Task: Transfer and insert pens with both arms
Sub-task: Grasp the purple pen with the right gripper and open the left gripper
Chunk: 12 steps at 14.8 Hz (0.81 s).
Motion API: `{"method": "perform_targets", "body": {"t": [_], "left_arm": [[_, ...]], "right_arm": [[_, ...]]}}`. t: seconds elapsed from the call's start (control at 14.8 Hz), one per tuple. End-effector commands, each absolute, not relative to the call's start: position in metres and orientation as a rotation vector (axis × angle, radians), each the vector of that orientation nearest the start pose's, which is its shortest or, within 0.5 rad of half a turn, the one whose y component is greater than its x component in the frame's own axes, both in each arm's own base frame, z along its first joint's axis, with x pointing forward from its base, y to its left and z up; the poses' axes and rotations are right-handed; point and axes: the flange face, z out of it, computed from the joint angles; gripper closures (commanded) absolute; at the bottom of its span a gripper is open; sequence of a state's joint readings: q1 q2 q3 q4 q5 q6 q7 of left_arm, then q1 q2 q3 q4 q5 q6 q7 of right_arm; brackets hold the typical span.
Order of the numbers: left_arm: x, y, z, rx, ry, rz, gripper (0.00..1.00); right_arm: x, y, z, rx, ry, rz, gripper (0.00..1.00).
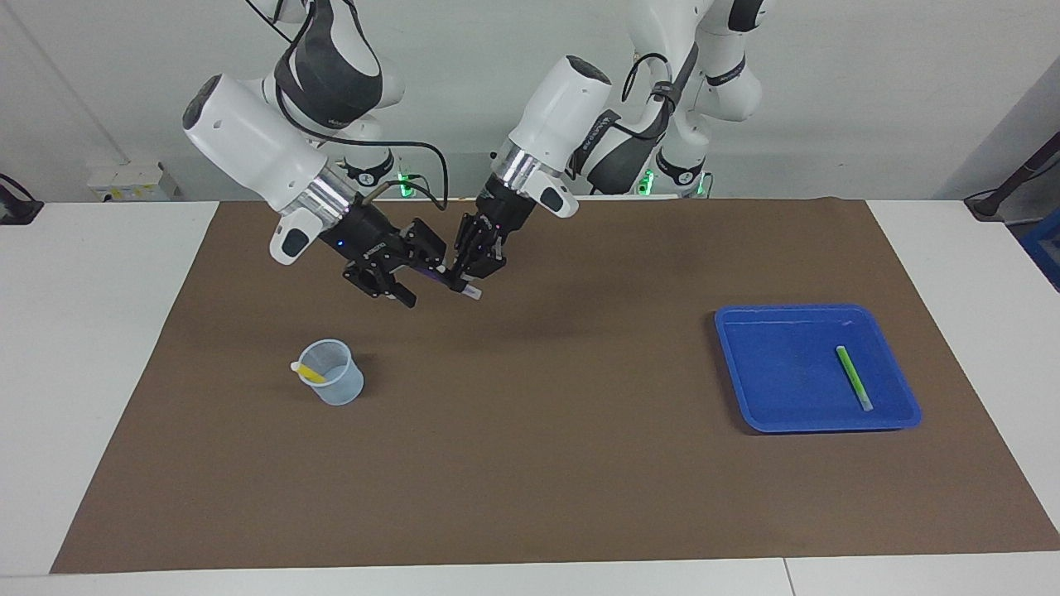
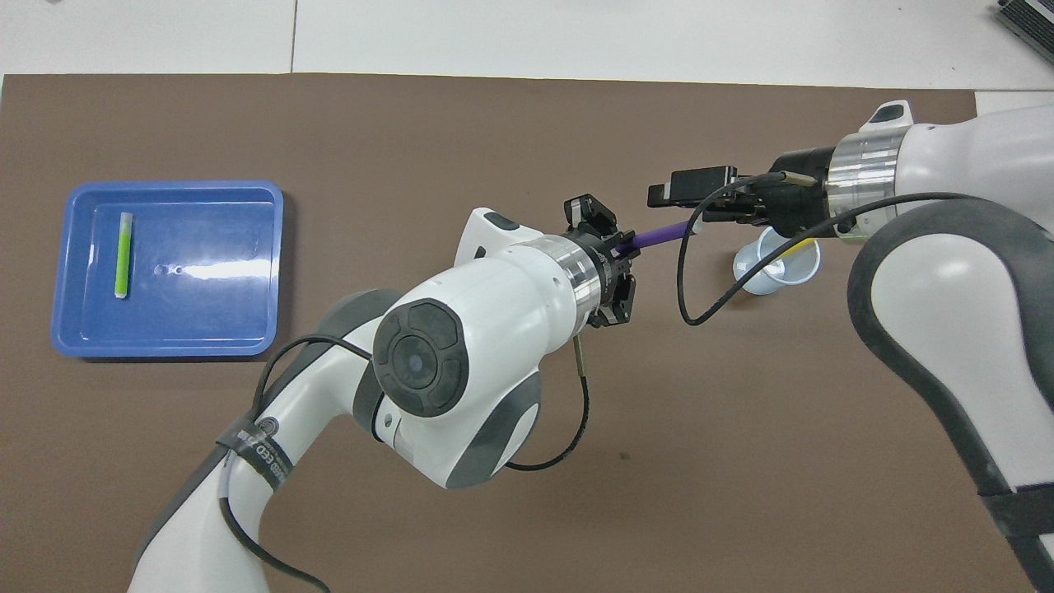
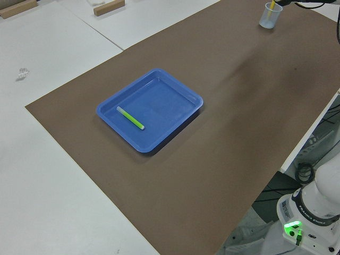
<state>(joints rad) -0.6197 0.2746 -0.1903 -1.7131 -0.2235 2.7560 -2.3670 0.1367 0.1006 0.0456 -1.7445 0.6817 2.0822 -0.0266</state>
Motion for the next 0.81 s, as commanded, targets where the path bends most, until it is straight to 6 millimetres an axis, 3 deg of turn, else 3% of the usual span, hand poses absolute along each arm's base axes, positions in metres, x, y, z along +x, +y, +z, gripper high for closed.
{"method": "perform_targets", "body": {"t": [0.0, 0.54, 0.74], "left_arm": [[0.491, -0.477, 0.513, 1.476, 1.831, -0.275, 1.00], [0.502, -0.464, 0.511, 1.432, 1.832, -0.256, 1.00], [0.503, -0.463, 0.510, 1.432, 1.830, -0.252, 1.00]], "right_arm": [[0.600, 0.142, 0.545, -2.461, 0.103, -0.200, 0.36], [0.594, 0.136, 0.556, -2.464, 0.092, -0.177, 0.62], [0.594, 0.136, 0.555, -2.467, 0.092, -0.177, 0.67]]}}
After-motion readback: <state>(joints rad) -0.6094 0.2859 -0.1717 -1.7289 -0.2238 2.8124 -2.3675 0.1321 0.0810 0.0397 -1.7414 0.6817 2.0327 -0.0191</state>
